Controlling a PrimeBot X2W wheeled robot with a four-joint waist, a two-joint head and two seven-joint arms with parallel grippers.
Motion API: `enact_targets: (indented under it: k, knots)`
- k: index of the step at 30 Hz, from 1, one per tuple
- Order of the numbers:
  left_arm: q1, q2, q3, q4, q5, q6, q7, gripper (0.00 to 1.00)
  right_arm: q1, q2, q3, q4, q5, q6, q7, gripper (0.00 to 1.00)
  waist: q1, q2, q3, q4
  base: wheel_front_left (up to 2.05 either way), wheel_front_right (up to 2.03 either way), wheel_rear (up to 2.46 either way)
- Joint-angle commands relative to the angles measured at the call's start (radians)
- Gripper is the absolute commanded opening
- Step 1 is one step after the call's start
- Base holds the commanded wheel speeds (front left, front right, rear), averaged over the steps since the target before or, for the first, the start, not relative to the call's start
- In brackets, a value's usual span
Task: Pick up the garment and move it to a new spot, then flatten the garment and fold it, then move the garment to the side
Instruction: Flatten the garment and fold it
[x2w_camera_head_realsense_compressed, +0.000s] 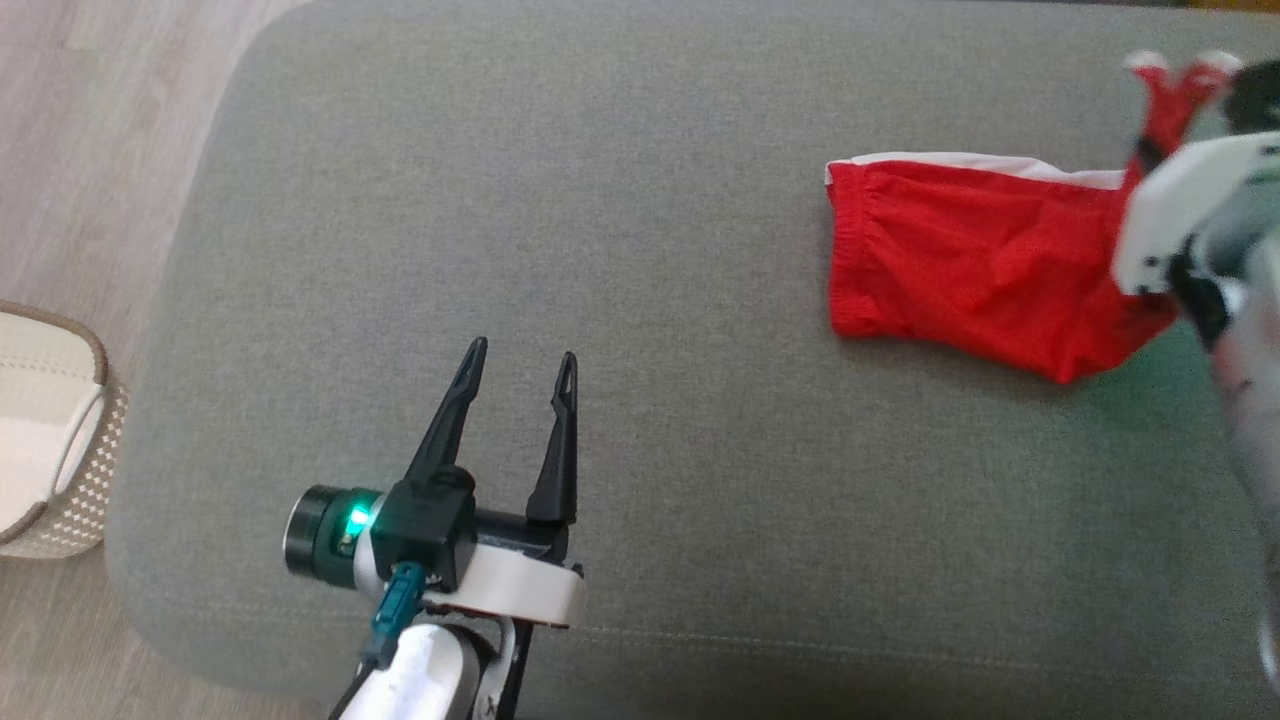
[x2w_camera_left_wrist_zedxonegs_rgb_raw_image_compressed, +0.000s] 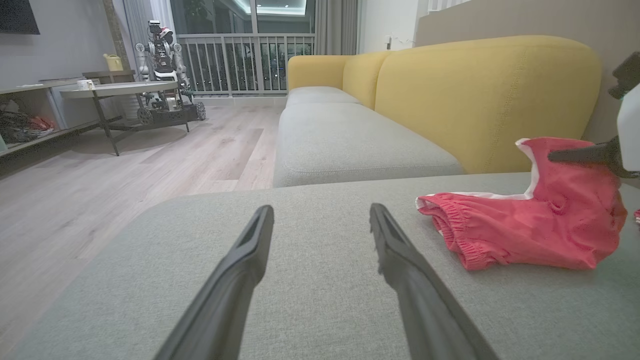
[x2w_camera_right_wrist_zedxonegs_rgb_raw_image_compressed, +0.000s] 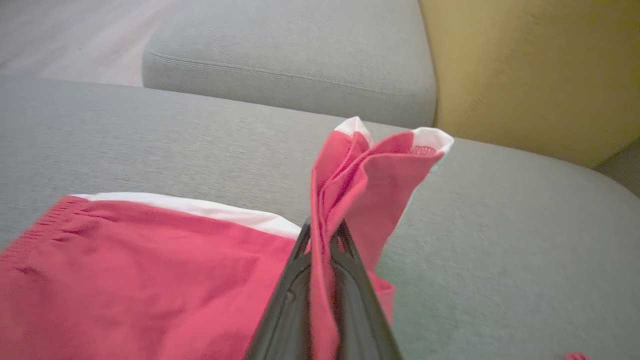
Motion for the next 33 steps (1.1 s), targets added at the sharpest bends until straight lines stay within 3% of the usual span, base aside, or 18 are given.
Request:
enact_targets:
  k: [1, 10, 18, 19, 20, 21, 22, 23, 27, 33]
  knots:
    - [-0.014, 0.001, 0.029, -0.025, 0.003, -0.003, -0.005, 1.00, -0.039, 0.035, 0.033, -0.042, -0.004, -0.001, -0.012, 0.00, 0.0000, 0.0000, -0.009, 0.009, 0.00, 0.00, 0.00]
    - [-0.010, -0.006, 0.019, -0.018, -0.008, 0.002, -0.005, 1.00, -0.053, 0.176, 0.117, -0.079, 0.043, -0.001, 0.001, 0.00, 0.0000, 0.0000, -0.022, 0.025, 0.00, 0.00, 0.00]
    - [-0.014, -0.008, 0.007, -0.012, -0.016, 0.005, -0.005, 1.00, -0.017, 0.238, 0.177, -0.067, 0.086, -0.001, 0.029, 0.00, 0.0000, 0.0000, -0.031, 0.048, 0.00, 0.00, 0.00]
    - [-0.014, -0.008, 0.005, -0.011, -0.017, 0.005, -0.005, 1.00, -0.010, 0.242, 0.182, -0.065, 0.099, -0.001, 0.031, 0.10, 0.0000, 0.0000, -0.032, 0.051, 0.00, 0.00, 0.00]
    - [-0.015, -0.008, 0.003, -0.010, -0.018, 0.005, -0.005, 1.00, -0.004, 0.245, 0.188, -0.064, 0.111, -0.001, 0.031, 0.35, 0.0000, 0.0000, -0.032, 0.054, 0.00, 0.00, 0.00]
    - [-0.015, -0.009, 0.001, -0.009, -0.020, 0.006, -0.005, 1.00, 0.002, 0.247, 0.194, -0.063, 0.122, -0.001, 0.032, 0.43, 0.0000, 0.0000, -0.032, 0.056, 0.00, 0.00, 0.00]
    - [-0.016, -0.009, 0.001, -0.008, -0.022, 0.007, -0.005, 1.00, 0.009, 0.249, 0.200, -0.063, 0.136, -0.001, 0.034, 0.67, 0.0000, 0.0000, -0.032, 0.057, 0.00, 0.00, 0.00]
    - [-0.016, -0.009, 0.001, -0.008, -0.024, 0.008, -0.005, 1.00, 0.015, 0.250, 0.204, -0.066, 0.152, -0.001, 0.033, 1.00, 0.0000, 0.0000, -0.032, 0.057, 0.00, 0.00, 0.00]
    - [-0.013, -0.009, 0.001, -0.008, -0.029, 0.013, -0.005, 1.00, 0.035, 0.250, 0.218, -0.102, 0.198, -0.001, -0.008, 1.00, 0.0000, 0.0000, -0.038, 0.055, 0.00, 0.00, 0.00]
    - [0.006, -0.009, 0.013, -0.013, -0.030, 0.022, -0.005, 1.00, 0.081, 0.096, 0.178, -0.182, 0.166, -0.001, -0.137, 1.00, 0.0000, 0.0000, -0.058, 0.034, 0.00, 0.00, 0.00]
